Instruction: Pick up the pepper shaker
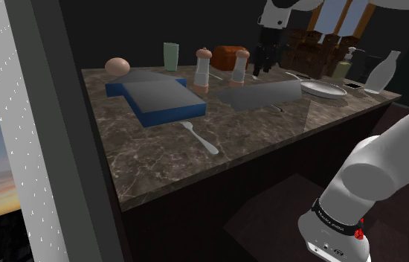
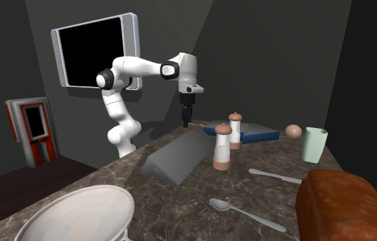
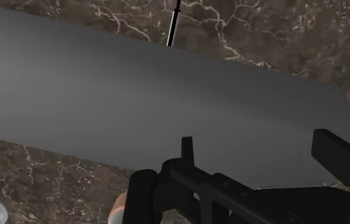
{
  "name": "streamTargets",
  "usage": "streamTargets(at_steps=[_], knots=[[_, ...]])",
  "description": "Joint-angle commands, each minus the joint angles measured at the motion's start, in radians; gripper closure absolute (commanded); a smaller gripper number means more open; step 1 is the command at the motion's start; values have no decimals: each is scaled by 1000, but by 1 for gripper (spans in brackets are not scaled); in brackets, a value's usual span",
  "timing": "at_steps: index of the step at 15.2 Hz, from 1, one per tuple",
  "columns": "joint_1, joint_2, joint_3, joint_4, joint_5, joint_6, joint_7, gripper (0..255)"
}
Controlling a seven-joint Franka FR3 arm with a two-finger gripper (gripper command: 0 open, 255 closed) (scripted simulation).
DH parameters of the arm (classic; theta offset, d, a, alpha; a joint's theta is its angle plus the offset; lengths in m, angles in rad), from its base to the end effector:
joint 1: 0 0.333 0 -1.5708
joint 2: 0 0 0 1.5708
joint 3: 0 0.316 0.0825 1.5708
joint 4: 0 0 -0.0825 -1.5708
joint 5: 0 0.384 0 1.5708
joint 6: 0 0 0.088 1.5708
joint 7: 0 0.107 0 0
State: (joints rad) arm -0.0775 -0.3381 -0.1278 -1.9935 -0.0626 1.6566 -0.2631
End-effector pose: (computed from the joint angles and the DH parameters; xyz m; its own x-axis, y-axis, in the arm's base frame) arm 0.4392 -0.1060 0.5999 0.9975 0.0703 -0.0065 0.0704 -0.9973 0.0190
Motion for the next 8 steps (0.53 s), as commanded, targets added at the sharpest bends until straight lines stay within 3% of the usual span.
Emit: streamTargets(at_steps=[1, 8], knots=[[-5, 65, -12, 73, -12, 3, -25, 0], [-28, 299, -53, 381, -32, -28, -117, 0]])
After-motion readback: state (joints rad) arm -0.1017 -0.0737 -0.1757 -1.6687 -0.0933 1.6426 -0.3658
